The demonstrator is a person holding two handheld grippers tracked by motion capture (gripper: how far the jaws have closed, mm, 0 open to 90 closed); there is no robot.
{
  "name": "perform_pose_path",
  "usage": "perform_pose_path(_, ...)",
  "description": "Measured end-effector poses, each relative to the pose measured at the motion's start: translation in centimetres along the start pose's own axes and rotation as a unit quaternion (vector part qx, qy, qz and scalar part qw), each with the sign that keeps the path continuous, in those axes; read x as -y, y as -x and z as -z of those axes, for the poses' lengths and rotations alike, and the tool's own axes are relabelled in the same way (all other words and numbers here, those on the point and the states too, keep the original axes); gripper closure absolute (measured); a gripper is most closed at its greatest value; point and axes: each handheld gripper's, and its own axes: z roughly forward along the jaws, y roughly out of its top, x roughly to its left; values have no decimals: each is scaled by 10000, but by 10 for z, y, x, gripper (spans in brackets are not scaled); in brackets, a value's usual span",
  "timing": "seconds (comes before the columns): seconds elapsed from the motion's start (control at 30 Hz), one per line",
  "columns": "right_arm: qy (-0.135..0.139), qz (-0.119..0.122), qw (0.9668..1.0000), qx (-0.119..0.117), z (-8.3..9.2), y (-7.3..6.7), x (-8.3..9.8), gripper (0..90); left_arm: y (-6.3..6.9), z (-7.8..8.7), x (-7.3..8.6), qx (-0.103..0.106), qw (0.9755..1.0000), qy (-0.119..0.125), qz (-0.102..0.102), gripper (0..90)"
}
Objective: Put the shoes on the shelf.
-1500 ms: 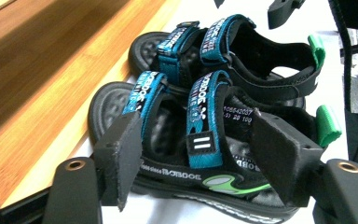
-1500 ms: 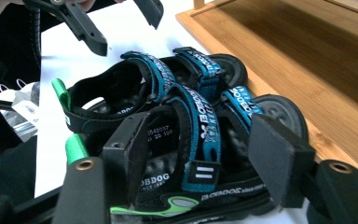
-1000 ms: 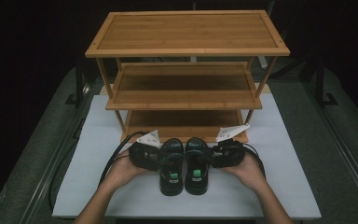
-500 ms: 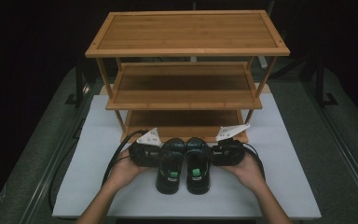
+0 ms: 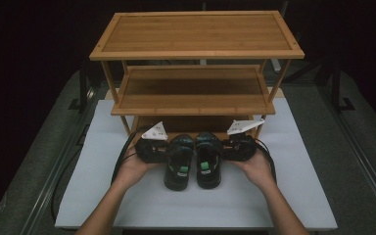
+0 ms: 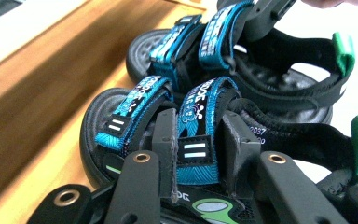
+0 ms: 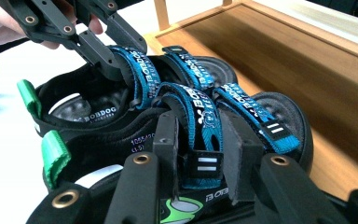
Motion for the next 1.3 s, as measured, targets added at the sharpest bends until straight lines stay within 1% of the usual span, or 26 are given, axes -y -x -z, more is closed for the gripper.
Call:
perform_pose_path(0.07, -3, 18, 10000, 32, -4, 3, -3, 687, -6, -3, -2, -81, 9999, 76, -30, 698)
perform_pose_path(0.1, -7, 18, 10000, 41, -5, 4, -4, 688, -6, -3, -2, -81, 9999, 76, -30, 698)
perform_pose_path(0.13, 1, 23, 10000, 69, -7, 6, -5, 688, -10, -5, -2, -136, 9998, 152, -12, 699)
perform_pose_path(0.17, 1, 23, 10000, 69, -7, 6, -5, 688, -10, -5, -2, -136, 9998, 152, -12, 699)
perform_pose_path(0.2, 33, 48, 9999, 155, -10, 9, -7, 688, -14, -8, -2, -213, 9996, 184, -10, 699)
perform_pose_path(0.23, 44, 55, 9998, 187, -11, 10, -7, 688, -14, -8, -2, -213, 9996, 184, -10, 699)
perform_pose_path(0.27, 66, 68, 9996, 249, -12, 12, -7, 687, -17, -10, -2, -286, 9993, 252, -21, 699)
perform_pose_path(0.3, 66, 68, 9996, 249, -12, 12, -7, 687, -17, -10, -2, -286, 9993, 252, -21, 699)
perform_pose_path(0.33, 136, 86, 9993, 334, -15, 15, -8, 688, -20, -13, -2, -400, 9987, 313, -55, 699)
perform_pose_path(0.37, 136, 86, 9993, 334, -15, 15, -8, 688, -20, -13, -2, -400, 9987, 313, -55, 699)
perform_pose_path(0.43, 250, 55, 9989, 404, -18, 19, -8, 688, -24, -15, -2, -538, 9977, 406, -102, 700)
perform_pose_path(0.53, 363, 53, 9983, 458, -20, 23, -7, 688, -27, -17, -1, -668, 9963, 527, -130, 700)
perform_pose_path(0.57, 363, 53, 9983, 458, -20, 23, -7, 688, -27, -17, -1, -668, 9963, 527, -130, 700)
perform_pose_path(0.6, 424, 99, 9977, 521, -22, 25, -6, 688, -28, -18, -1, -729, 9956, 559, -162, 700)
perform_pose_path(0.63, 424, 99, 9977, 521, -22, 25, -6, 688, -28, -19, -1, -773, 9952, 569, -192, 700)
perform_pose_path(0.67, 465, 156, 9972, 573, -24, 26, -6, 688, -29, -21, 0, -827, 9946, 591, -229, 700)
perform_pose_path(0.7, 465, 156, 9972, 573, -24, 26, -6, 688, -29, -21, 0, -827, 9946, 591, -229, 700)
perform_pose_path(0.83, 505, 214, 9961, 695, -28, 28, -4, 688, -31, -27, 2, -981, 9926, 661, -281, 700)
perform_pose_path(0.9, 500, 221, 9960, 708, -29, 29, -4, 687, -31, -30, 5, -1052, 9916, 682, -303, 700)
perform_pose_path(0.97, 522, 211, 9960, 689, -29, 30, -3, 687, -30, -30, 6, -1055, 9917, 684, -287, 700)
perform_pose_path(1.0, 516, 212, 9961, 682, -29, 30, -3, 687, -31, -32, 8, -1012, 9920, 726, -205, 700)
perform_pose_path(1.1, 479, 211, 9967, 621, -29, 30, -2, 687, -31, -32, 8, -985, 9925, 699, -207, 700)
perform_pose_path(1.13, 442, 205, 9971, 585, -29, 30, -1, 686, -31, -31, 9, -940, 9933, 627, -226, 699)
perform_pose_path(1.17, 408, 208, 9973, 574, -29, 29, -1, 686, -31, -31, 9, -936, 9936, 595, -232, 699)
perform_pose_path(1.23, 357, 279, 9971, 604, -29, 28, 0, 685, -31, -30, 11, -883, 9942, 574, -209, 699)
perform_pose_path(1.3, 314, 298, 9972, 616, -29, 28, 1, 685, -32, -30, 12, -857, 9944, 573, -230, 699)
